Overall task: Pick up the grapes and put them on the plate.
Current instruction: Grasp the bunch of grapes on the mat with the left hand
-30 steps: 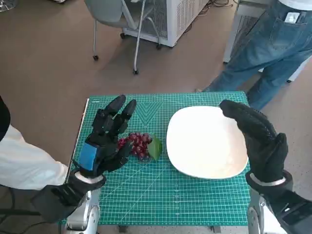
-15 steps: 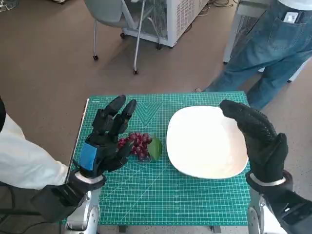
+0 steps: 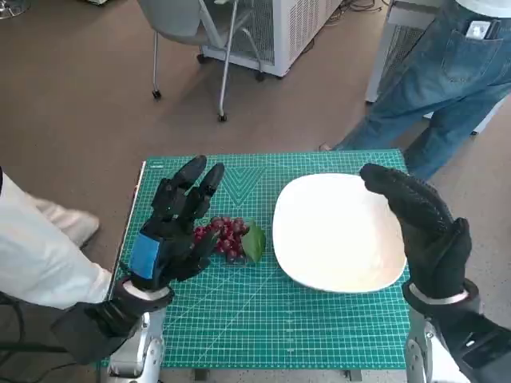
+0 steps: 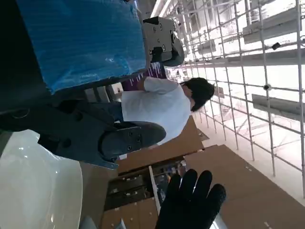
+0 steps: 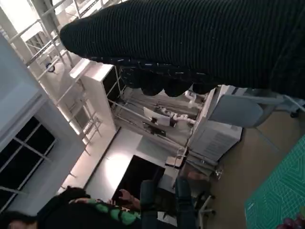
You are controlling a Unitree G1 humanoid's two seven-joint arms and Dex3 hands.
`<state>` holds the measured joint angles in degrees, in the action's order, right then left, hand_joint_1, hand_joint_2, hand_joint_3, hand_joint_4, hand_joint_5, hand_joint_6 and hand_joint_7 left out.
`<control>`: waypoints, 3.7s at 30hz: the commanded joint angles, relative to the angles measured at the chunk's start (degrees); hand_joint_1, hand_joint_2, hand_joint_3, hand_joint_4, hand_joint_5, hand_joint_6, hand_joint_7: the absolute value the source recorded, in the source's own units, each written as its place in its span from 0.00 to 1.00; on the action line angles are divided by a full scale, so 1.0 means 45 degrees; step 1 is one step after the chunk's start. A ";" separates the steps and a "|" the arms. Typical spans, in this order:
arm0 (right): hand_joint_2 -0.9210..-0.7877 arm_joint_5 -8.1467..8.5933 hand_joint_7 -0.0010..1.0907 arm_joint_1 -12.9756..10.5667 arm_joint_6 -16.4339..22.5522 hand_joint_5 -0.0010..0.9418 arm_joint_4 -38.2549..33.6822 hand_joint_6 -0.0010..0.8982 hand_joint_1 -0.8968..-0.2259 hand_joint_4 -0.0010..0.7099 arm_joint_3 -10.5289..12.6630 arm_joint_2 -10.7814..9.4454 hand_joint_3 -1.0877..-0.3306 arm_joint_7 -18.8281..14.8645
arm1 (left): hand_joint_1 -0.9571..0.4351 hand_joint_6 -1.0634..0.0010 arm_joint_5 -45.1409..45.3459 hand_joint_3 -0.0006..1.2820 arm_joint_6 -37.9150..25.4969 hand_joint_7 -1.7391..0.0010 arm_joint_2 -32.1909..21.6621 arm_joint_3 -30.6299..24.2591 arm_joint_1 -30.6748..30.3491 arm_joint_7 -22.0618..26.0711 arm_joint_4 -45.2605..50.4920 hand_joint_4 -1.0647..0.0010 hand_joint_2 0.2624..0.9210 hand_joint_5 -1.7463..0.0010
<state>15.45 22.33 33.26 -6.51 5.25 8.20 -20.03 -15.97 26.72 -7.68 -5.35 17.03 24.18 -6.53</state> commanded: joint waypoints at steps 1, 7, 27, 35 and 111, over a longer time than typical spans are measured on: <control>0.00 -0.0058 0.58 -0.0217 -0.0093 0.00 -0.0092 0.06 0.50 0.53 -0.0010 0.0064 0.64 -0.0124 | 0.30 1.00 0.0009 0.35 -0.0030 0.70 -0.0017 0.0012 -0.0035 -0.0039 0.0099 0.78 1.00 1.00; 0.00 -0.0061 0.59 -0.0231 -0.0125 0.00 -0.0045 0.06 0.50 0.53 0.0016 0.0104 0.64 -0.0111 | 0.30 1.00 0.0050 0.35 -0.0018 0.70 0.0004 0.0031 -0.0027 -0.0074 0.0098 0.78 1.00 1.00; 0.00 -0.0034 0.59 -0.0274 -0.0072 0.00 -0.0043 0.06 0.53 0.53 0.0086 0.0181 0.64 -0.0110 | 0.24 1.00 0.5951 0.12 -0.1286 0.88 -0.3337 -0.0078 0.0107 -0.1341 0.1221 0.95 1.00 1.00; 0.00 0.0332 0.58 -0.0180 -0.0069 0.00 -0.0234 0.06 0.51 0.53 0.0401 0.0425 0.64 -0.0355 | 0.26 0.89 0.7235 0.01 -0.2571 0.93 -0.4105 0.0422 0.0434 -0.1381 0.1259 0.98 0.96 1.00; 0.00 0.0330 0.51 -0.0452 0.0030 0.00 -0.0150 0.09 0.48 0.52 0.0721 0.0472 0.63 -0.0221 | 0.38 0.79 1.2129 0.00 -0.7690 1.00 -0.2443 0.6995 0.6848 -0.1416 -0.8417 0.97 0.74 1.00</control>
<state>16.67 21.52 34.49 -7.51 8.65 10.10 -20.67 37.95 -7.81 -19.70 25.24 45.66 18.60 -41.30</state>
